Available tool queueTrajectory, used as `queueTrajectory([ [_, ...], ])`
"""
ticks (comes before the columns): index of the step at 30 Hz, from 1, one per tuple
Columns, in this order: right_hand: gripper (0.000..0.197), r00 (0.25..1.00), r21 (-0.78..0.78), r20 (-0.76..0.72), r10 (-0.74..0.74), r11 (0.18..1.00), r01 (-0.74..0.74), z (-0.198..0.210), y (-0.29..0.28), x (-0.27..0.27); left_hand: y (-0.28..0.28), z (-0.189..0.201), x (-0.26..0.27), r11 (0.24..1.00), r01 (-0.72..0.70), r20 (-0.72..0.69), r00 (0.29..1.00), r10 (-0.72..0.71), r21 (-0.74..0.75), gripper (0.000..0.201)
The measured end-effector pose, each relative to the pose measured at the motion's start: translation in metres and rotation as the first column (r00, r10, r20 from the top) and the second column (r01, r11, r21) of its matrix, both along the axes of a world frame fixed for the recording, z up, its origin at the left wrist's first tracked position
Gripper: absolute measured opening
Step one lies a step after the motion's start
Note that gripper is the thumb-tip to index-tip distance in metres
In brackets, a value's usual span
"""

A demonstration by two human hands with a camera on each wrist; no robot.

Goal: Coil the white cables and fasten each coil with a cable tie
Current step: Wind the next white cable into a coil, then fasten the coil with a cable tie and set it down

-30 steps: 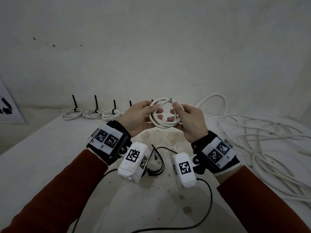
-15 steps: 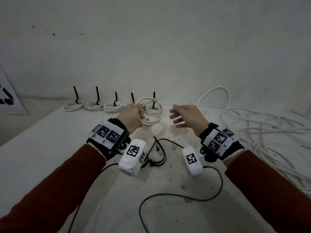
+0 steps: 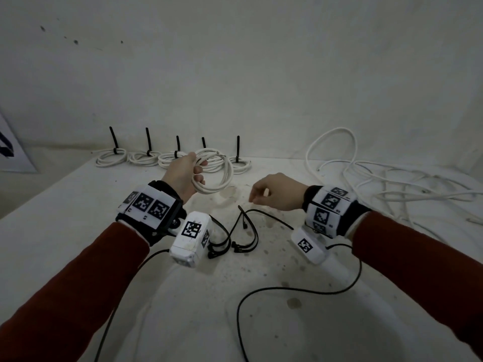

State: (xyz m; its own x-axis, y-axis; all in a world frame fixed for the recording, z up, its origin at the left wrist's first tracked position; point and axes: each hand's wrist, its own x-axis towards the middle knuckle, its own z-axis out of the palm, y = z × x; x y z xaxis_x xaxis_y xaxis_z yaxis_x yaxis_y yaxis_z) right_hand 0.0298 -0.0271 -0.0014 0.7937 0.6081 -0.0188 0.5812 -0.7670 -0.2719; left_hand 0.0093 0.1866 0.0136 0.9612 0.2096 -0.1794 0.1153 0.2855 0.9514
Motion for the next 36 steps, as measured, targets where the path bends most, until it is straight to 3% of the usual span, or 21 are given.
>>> queueTrajectory([
  [5, 0.023, 0.996, -0.218, -0.019, 0.085, 0.972, -0.087, -0.006, 0.035, 0.005, -0.004, 0.004, 0.001, 1.000, -0.020, 0.007, 1.000, 0.020, 0.003, 0.025],
  [10, 0.017, 0.996, -0.240, -0.018, 0.090, 0.966, -0.092, -0.004, 0.037, 0.011, 0.003, 0.009, 0.001, 0.999, -0.028, 0.036, 0.999, 0.029, -0.046, 0.026],
  [13, 0.018, 0.995, -0.115, -0.086, 0.048, 0.992, -0.057, 0.007, 0.021, 0.011, 0.008, 0.007, 0.004, 0.999, -0.030, 0.058, 0.998, 0.033, -0.040, 0.026],
  [16, 0.015, 0.986, 0.167, -0.167, -0.012, 0.985, 0.041, 0.030, -0.002, 0.007, 0.010, 0.006, 0.006, 0.999, -0.041, 0.083, 0.996, 0.041, 0.001, 0.024],
  [19, 0.015, 0.957, 0.523, -0.288, -0.013, 0.835, 0.169, 0.056, -0.022, -0.005, 0.007, 0.007, 0.008, 0.997, -0.052, 0.109, 0.993, 0.046, 0.060, 0.026],
  [22, 0.011, 0.945, 0.776, -0.322, 0.057, 0.588, 0.229, 0.074, -0.032, -0.020, -0.003, 0.009, 0.010, 0.992, -0.051, 0.140, 0.990, 0.034, 0.118, 0.028],
  [24, 0.010, 0.951, 0.861, -0.298, 0.088, 0.455, 0.228, 0.079, -0.034, -0.029, -0.010, 0.010, 0.014, 0.987, -0.055, 0.166, 0.986, 0.030, 0.149, 0.029],
  [27, 0.008, 0.972, 0.909, -0.225, 0.068, 0.375, 0.184, 0.075, -0.028, -0.036, -0.021, 0.013, 0.015, 0.982, -0.051, 0.194, 0.981, 0.015, 0.181, 0.026],
  [31, 0.011, 0.994, 0.917, -0.110, -0.013, 0.384, 0.107, 0.056, -0.015, -0.036, -0.036, 0.021, 0.008, 0.984, -0.028, 0.247, 0.969, -0.017, 0.175, 0.023],
  [36, 0.012, 0.950, 0.811, 0.230, -0.210, 0.581, -0.067, 0.040, -0.001, -0.030, -0.054, 0.033, -0.005, 0.983, 0.028, 0.281, 0.957, -0.078, 0.179, 0.025],
])
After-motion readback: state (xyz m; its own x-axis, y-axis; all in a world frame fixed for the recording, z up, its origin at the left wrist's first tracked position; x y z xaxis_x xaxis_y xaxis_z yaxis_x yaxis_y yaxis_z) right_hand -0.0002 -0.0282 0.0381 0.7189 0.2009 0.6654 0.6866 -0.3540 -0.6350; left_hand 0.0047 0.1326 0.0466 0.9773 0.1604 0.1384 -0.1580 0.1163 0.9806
